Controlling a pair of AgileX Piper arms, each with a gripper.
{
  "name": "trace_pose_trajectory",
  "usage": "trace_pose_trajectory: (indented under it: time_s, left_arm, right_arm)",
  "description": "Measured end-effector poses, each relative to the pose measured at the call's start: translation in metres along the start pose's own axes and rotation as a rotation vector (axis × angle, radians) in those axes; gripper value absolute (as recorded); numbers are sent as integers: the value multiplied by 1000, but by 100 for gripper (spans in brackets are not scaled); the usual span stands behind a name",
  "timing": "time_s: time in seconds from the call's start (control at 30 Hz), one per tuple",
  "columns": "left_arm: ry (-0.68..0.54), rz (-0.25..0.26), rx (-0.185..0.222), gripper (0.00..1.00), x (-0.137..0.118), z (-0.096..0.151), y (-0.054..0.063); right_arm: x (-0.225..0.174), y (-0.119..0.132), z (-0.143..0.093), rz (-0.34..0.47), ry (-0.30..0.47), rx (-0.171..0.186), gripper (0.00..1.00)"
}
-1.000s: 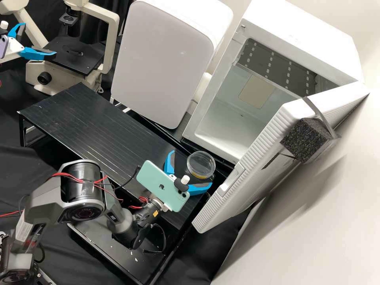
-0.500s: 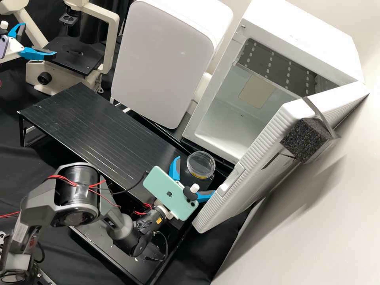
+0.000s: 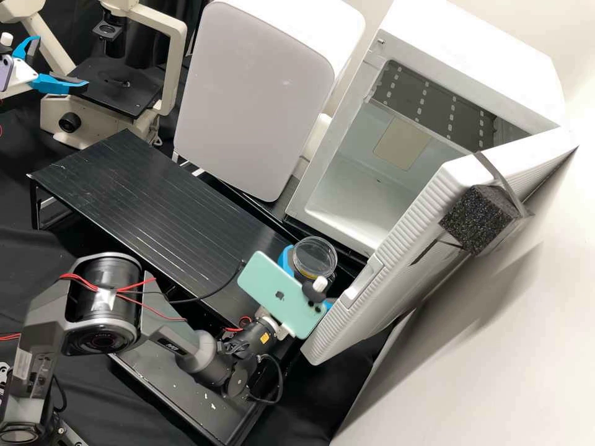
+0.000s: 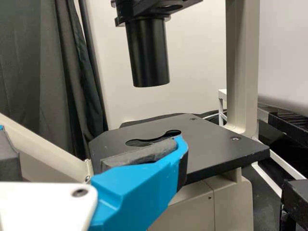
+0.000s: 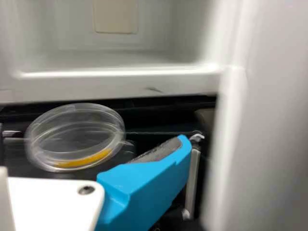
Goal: Take the petri dish out of the incubator
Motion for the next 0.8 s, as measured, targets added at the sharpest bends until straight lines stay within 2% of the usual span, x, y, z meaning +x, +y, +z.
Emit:
trace_pose_trajectory:
  time_s: [0.1, 0.23, 0.47, 0.8]
  left_arm:
    - [0, 0, 0, 100, 0, 0, 0]
    - [0, 0, 0, 100, 0, 0, 0]
    - [0, 0, 0, 100, 0, 0, 0]
    - [0, 0, 0, 100, 0, 0, 0]
  right_arm:
    - [2, 0, -3, -43, 22, -41, 100]
    - [7, 4, -3, -51, 42, -61, 100]
    - [21, -6, 7, -86, 49, -42, 100]
    - [35, -15, 9, -118, 64, -33, 100]
